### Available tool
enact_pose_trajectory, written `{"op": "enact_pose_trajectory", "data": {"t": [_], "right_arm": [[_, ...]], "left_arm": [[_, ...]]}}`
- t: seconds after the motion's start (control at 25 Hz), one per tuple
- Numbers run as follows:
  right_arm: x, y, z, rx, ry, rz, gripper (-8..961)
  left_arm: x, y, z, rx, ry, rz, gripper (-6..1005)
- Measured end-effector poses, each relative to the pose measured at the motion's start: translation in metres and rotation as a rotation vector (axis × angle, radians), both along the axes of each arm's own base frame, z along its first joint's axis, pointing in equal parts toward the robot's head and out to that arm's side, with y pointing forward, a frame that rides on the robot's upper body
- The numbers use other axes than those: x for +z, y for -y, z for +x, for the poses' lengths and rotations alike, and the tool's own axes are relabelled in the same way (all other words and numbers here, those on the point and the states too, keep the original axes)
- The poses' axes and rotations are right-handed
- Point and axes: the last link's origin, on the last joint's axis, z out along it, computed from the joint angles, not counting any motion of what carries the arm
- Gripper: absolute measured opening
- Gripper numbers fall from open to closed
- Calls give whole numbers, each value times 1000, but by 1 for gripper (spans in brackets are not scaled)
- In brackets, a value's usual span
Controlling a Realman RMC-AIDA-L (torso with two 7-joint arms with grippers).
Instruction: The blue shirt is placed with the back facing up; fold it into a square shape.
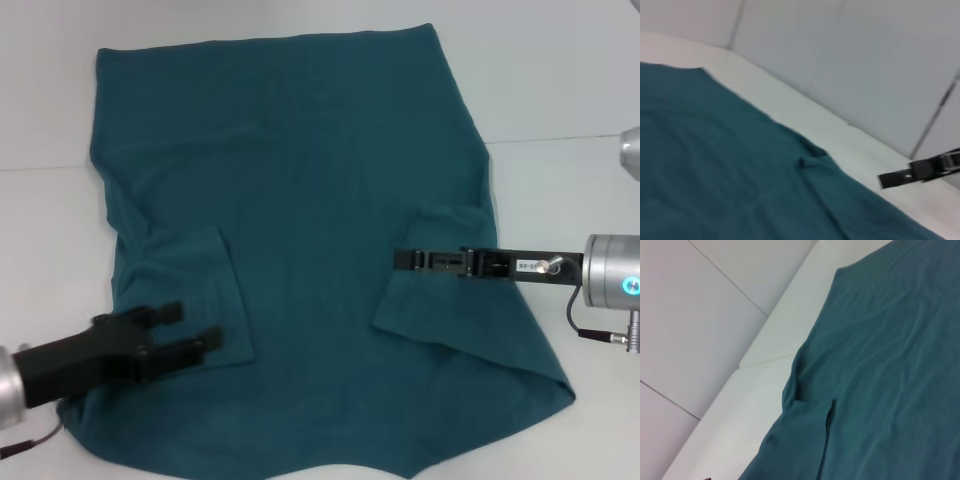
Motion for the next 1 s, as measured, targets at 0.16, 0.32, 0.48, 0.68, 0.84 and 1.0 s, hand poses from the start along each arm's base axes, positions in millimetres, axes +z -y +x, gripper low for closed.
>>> {"op": "enact_pose_trajectory", "data": {"t": [0.16,0.32,0.48,0.68,0.84,1.0], "right_arm": [[3,1,2,6,-12,13,925],[6,1,2,3,-24,22,942],[8,2,1,9,-31,18,940],[9,1,0,18,-31,18,933],[9,1,-3,26,-33,16,913],[11,-1,-3,22,-36,18,892]], "left_arm": [[19,7,-17,108,-2,29,848],[35,12,-34,222,-5,42,847],[44,17,-48,314,-21,27,847],[48,24,-60,373,-53,11,847],[49,27,-66,401,-73,1,847],[48,29,-68,408,-88,-10,847]]}}
